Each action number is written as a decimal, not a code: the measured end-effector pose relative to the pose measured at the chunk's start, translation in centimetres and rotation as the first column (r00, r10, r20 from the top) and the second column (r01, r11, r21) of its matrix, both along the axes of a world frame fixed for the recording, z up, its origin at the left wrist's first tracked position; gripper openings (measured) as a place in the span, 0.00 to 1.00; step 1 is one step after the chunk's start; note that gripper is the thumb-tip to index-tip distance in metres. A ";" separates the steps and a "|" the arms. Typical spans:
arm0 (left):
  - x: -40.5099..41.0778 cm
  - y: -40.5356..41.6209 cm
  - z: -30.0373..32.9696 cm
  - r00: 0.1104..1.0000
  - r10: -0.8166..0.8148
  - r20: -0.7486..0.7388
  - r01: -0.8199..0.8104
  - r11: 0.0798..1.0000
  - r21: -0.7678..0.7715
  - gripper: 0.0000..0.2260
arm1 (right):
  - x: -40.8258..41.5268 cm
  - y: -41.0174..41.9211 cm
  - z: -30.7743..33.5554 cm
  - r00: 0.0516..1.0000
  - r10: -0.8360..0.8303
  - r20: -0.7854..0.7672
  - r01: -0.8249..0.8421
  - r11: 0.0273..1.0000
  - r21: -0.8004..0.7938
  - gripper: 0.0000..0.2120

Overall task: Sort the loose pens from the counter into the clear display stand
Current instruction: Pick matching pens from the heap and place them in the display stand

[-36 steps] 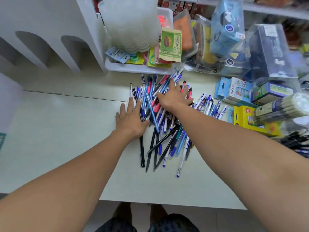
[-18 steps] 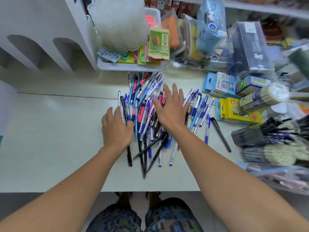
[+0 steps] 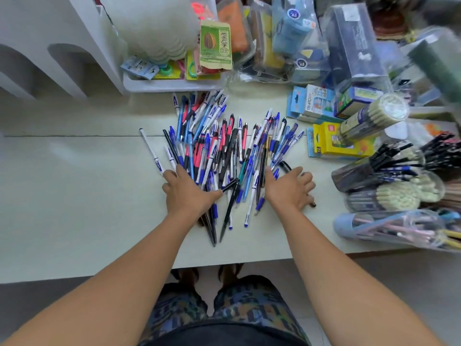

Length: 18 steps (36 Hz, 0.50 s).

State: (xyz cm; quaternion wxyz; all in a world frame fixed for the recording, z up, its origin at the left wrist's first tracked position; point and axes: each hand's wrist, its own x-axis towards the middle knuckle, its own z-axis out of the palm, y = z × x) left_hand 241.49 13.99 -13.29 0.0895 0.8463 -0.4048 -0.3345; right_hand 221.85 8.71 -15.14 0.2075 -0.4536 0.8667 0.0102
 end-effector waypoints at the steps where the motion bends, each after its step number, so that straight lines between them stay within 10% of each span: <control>1: 0.0 -0.1 0.0 1.000 -0.008 0.007 0.008 1.000 -0.005 0.52 | 0.9 0.0 0.1 1.000 0.024 0.017 -0.024 1.000 0.004 0.47; 10: 0.8 1.5 -0.5 0.995 -0.057 0.085 0.064 0.995 -0.081 0.58 | 7.1 0.2 1.3 0.910 0.115 0.397 -0.069 0.989 -0.130 0.39; 18: 0.9 -0.2 -0.2 0.996 0.067 0.064 -0.066 0.998 -0.011 0.54 | 7.3 4.8 1.0 0.941 0.191 0.277 -0.079 0.925 -0.371 0.17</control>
